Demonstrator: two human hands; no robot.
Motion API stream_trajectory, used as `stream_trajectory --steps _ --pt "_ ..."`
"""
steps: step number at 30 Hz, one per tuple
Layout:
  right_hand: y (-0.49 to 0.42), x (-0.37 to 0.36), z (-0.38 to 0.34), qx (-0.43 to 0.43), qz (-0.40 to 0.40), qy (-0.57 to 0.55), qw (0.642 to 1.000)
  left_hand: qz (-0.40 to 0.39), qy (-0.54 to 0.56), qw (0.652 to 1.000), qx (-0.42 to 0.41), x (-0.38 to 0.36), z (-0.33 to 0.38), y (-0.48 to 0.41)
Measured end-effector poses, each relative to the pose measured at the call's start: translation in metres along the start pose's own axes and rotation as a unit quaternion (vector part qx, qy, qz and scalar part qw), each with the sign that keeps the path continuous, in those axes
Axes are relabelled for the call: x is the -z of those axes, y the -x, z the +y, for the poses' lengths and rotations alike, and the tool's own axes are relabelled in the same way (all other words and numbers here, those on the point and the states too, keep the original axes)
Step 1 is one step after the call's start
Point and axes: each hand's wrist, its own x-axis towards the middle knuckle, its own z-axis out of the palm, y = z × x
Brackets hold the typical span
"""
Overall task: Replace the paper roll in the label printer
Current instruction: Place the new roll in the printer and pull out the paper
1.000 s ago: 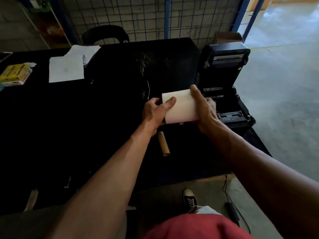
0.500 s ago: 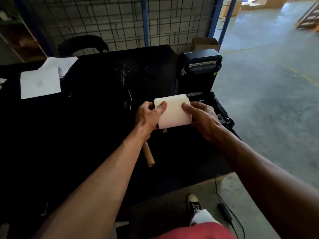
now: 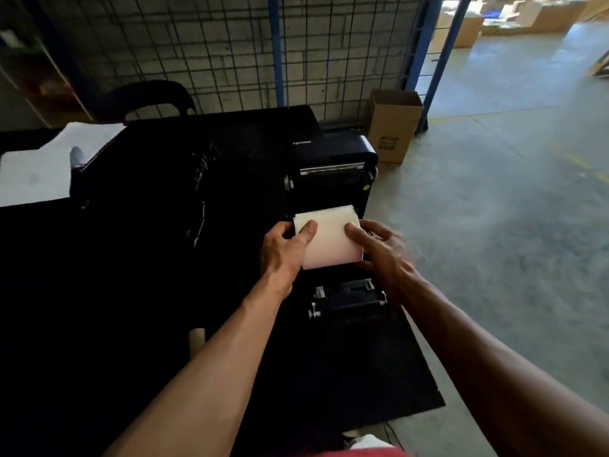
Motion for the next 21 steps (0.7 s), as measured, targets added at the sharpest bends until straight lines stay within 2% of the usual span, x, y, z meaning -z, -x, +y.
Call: stream_trajectory --steps 6,14,18,21 --pt "-0.022 0.023 0.023 0.002 -0.012 0.028 1.0 0.041 -0.01 0.999 0.009 -0.039 -0.014 -0.004" --pt "-0.023 0.023 0.036 0.01 -0.01 0.044 0.999 0.06 -0.03 0.997 0.027 -0.054 -0.029 -0.002" --pt "-0.021 0.019 0.029 0.028 0.007 0.09 0.996 0.072 -0.039 0.996 0.02 -0.055 -0.031 -0.006" --pt "-0.02 0.013 0.033 0.015 0.026 0.079 0.996 0.089 -0.053 0.995 0.014 -0.056 -0.031 -0.005"
